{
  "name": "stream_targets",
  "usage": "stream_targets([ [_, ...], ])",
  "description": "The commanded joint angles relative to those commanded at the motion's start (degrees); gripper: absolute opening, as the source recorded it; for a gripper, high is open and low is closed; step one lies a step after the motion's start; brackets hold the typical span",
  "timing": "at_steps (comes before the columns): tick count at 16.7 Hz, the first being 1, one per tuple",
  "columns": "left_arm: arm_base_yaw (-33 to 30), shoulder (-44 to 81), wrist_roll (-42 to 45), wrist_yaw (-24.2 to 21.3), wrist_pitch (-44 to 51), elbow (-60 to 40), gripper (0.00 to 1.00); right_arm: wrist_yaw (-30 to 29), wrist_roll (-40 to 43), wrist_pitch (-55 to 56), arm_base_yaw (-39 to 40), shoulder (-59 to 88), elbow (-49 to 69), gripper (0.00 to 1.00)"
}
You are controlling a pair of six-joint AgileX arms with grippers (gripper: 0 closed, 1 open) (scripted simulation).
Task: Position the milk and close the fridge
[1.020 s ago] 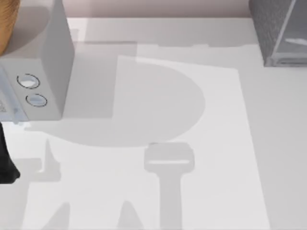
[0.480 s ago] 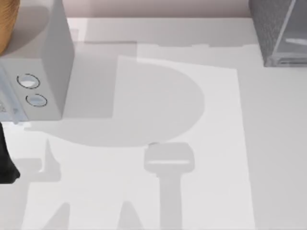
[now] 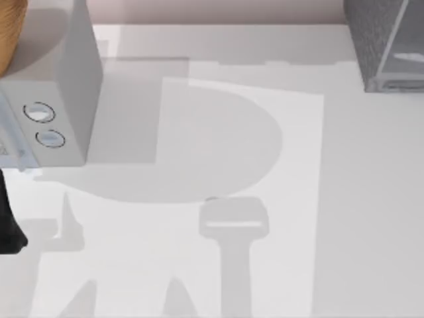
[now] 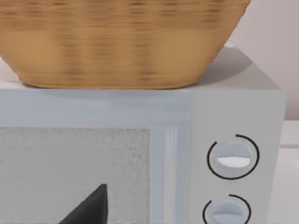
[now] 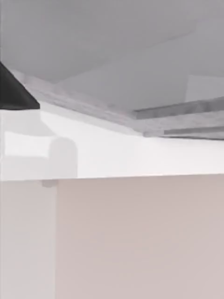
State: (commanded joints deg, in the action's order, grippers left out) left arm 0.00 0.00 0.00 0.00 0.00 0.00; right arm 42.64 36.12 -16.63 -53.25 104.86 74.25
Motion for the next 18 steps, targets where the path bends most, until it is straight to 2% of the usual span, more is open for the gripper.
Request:
stream_targets([
  [5,0.0,0.0,0.0,0.0,0.0,0.0,1.0,0.0,0.0,0.2,-0.5,-0.3,-0.4,1.0],
  [8,0.0,0.0,0.0,0.0,0.0,0.0,1.0,-3.7,-3.1,1.6,3.1,-0.8,-2.0,1.0],
  [11,0.0,0.0,0.0,0.0,0.0,0.0,1.0,-11.2,-9.3,4.6,12.0,-2.1,-5.2,1.0],
  [18,0.0,0.0,0.0,0.0,0.0,0.0,1.0,-33.2,-28.0,14.9,42.9,-8.6,-13.8,1.0],
])
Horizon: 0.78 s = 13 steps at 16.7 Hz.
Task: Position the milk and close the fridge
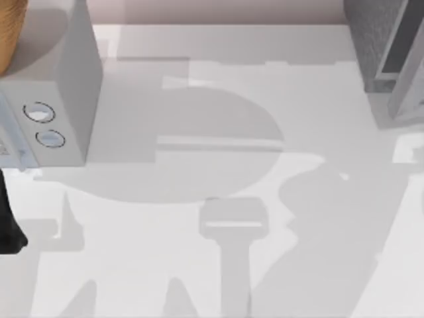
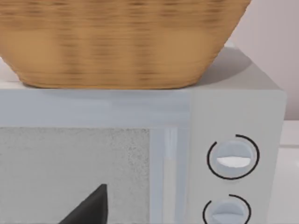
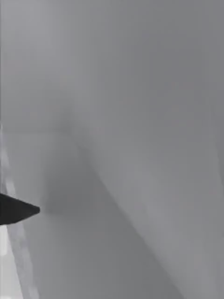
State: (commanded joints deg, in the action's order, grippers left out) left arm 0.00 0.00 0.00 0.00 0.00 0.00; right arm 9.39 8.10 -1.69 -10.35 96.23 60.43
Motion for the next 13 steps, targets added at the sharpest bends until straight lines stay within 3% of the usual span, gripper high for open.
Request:
stream_targets([
  [4,0.0,0.0,0.0,0.0,0.0,0.0,1.0,-7.7,-7.1,4.3,8.4,-3.2,-3.1,1.0],
  [13,0.0,0.0,0.0,0.0,0.0,0.0,1.0,-8.7,-7.4,3.0,8.1,1.0,0.1,1.0],
])
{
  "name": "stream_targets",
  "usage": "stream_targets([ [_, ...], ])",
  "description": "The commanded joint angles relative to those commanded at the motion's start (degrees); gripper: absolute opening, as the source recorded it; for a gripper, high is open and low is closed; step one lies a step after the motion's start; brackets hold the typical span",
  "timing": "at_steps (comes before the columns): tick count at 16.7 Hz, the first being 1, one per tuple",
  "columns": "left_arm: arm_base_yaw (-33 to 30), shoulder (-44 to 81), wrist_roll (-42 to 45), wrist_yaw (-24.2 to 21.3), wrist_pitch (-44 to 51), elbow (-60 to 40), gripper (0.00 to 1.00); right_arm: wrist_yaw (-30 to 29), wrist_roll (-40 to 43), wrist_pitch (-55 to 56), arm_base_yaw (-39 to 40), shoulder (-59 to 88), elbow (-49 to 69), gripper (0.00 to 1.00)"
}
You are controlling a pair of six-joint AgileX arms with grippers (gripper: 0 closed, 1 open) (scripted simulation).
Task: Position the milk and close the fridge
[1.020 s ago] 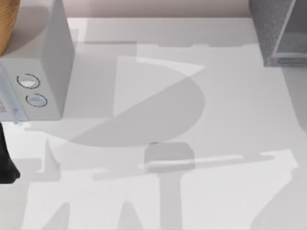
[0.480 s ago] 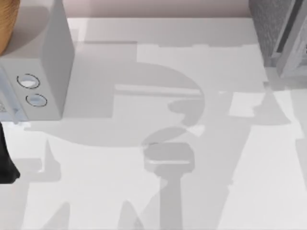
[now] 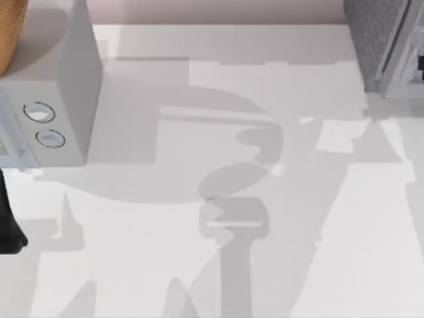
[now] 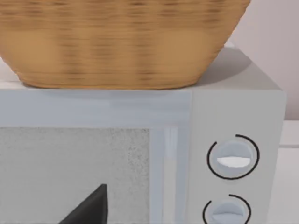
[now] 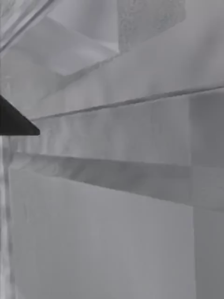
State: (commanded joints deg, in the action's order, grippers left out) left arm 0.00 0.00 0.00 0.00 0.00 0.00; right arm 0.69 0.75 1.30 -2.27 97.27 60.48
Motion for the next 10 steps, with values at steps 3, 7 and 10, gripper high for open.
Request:
stream_targets([
  [3,0.0,0.0,0.0,0.0,0.0,0.0,1.0,-0.3,-0.1,-2.2,-0.1,7.7,8.8,1.0],
  [7,0.0,0.0,0.0,0.0,0.0,0.0,1.0,-0.2,-0.2,-3.3,0.1,14.5,20.0,1.0],
  [10,0.0,0.0,0.0,0.0,0.0,0.0,1.0,-0.2,-0.2,-3.7,0.1,16.4,22.2,1.0],
])
